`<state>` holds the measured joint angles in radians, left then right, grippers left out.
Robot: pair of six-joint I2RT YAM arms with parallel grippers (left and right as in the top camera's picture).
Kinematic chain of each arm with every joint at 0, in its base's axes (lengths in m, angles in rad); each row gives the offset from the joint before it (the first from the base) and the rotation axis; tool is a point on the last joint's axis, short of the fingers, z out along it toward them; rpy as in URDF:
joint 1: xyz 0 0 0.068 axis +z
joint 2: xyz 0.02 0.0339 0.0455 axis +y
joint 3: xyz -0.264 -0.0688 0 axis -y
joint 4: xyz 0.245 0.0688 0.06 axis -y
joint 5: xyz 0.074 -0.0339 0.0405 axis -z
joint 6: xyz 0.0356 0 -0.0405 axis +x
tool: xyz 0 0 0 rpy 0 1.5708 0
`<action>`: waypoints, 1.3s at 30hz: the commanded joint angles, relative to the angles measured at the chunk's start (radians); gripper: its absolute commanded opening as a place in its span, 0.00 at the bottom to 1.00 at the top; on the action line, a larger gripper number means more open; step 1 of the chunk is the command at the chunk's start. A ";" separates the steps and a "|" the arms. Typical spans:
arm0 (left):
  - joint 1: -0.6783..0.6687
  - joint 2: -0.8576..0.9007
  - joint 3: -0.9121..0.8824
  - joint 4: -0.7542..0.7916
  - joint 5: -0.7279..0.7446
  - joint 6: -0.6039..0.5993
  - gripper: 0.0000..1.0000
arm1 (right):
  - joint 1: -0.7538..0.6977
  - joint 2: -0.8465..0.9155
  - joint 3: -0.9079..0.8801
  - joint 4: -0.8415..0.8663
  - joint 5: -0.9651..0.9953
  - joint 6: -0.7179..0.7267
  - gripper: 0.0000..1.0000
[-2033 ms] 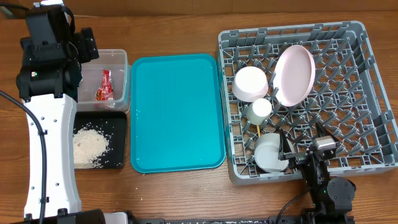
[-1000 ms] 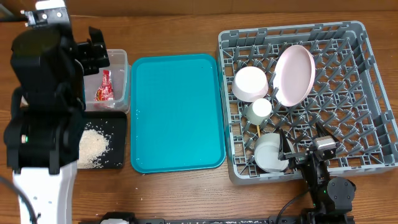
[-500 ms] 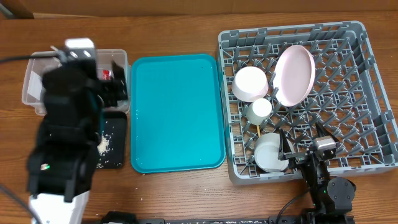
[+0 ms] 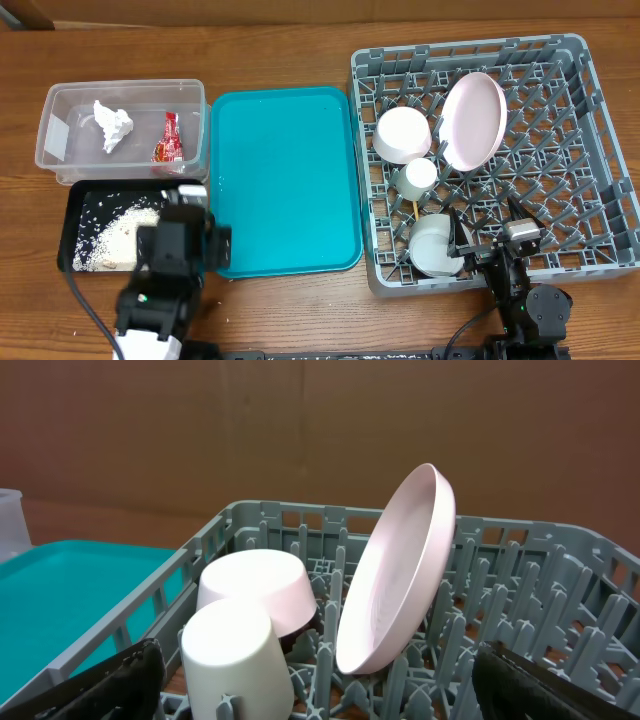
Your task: Sort waste into correct bins and load items into the dishwasher
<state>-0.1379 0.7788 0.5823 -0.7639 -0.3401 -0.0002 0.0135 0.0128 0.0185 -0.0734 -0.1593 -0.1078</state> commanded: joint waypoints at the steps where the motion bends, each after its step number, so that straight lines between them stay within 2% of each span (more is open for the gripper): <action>1: -0.007 -0.064 -0.161 0.005 0.001 -0.011 1.00 | 0.000 -0.010 -0.010 0.006 0.000 0.004 1.00; 8: -0.007 -0.146 -0.344 0.045 0.001 -0.011 1.00 | 0.000 -0.010 -0.010 0.006 0.000 0.004 1.00; 22: -0.007 -0.184 -0.349 0.060 0.001 -0.011 1.00 | 0.000 -0.010 -0.010 0.006 0.000 0.004 1.00; 26: -0.007 -0.211 -0.350 0.244 0.001 0.010 1.00 | 0.000 -0.010 -0.010 0.006 0.000 0.004 1.00; 30: -0.007 -0.243 -0.350 0.576 0.001 0.008 1.00 | 0.000 -0.010 -0.010 0.006 0.000 0.004 1.00; 33: -0.006 -0.261 -0.350 0.762 0.001 0.008 1.00 | 0.000 -0.010 -0.010 0.006 0.000 0.004 1.00; 35: -0.006 -0.272 -0.350 0.839 0.001 0.008 1.00 | 0.000 -0.010 -0.010 0.006 0.000 0.004 1.00; 39: -0.006 -0.300 -0.350 0.863 0.001 0.008 1.00 | 0.000 -0.010 -0.010 0.006 0.000 0.004 1.00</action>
<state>-0.1379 0.5026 0.2287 0.0933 -0.3397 0.0032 0.0135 0.0128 0.0185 -0.0719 -0.1596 -0.1078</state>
